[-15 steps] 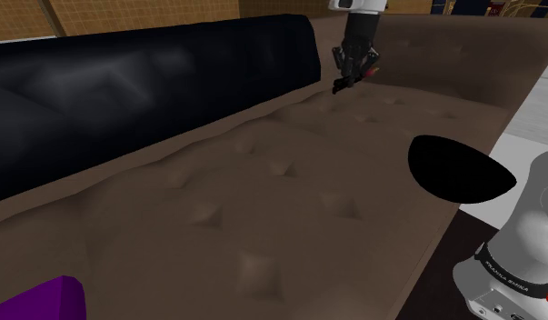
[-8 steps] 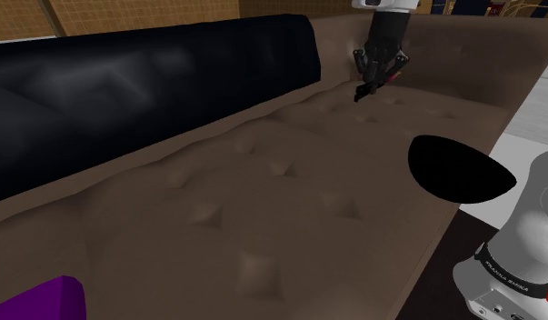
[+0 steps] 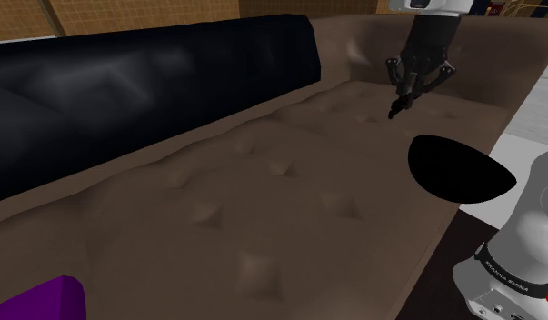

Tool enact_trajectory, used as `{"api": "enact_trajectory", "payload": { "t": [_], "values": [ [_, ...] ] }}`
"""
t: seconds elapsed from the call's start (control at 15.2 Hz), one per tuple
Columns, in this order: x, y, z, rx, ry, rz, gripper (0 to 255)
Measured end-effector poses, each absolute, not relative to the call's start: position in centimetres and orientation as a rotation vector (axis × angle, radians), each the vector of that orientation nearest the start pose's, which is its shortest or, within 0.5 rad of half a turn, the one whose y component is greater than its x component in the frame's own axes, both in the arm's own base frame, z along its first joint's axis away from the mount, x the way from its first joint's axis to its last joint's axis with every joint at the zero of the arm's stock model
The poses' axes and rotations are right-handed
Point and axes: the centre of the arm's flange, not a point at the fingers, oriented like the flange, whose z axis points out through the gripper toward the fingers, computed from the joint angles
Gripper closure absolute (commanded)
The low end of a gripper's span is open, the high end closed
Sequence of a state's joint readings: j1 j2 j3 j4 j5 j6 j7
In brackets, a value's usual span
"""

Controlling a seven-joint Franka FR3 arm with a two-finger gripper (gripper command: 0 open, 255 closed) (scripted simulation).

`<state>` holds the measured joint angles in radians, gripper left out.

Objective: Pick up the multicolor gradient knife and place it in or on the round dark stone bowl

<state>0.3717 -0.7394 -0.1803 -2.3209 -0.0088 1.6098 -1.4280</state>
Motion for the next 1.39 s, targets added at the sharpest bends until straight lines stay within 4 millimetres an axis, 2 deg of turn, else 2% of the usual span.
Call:
{"api": "enact_trajectory", "payload": {
  "t": [0.4,0.59,0.66,1.39],
  "values": [
    [25.0,6.1,59.3,2.168,2.382,0.129,255],
    [20.5,7.1,59.5,2.167,2.382,0.128,255],
    [19.8,7.2,59.1,2.167,2.381,0.129,255],
    [19.1,7.3,53.4,2.168,2.381,0.127,255]
  ]
}}
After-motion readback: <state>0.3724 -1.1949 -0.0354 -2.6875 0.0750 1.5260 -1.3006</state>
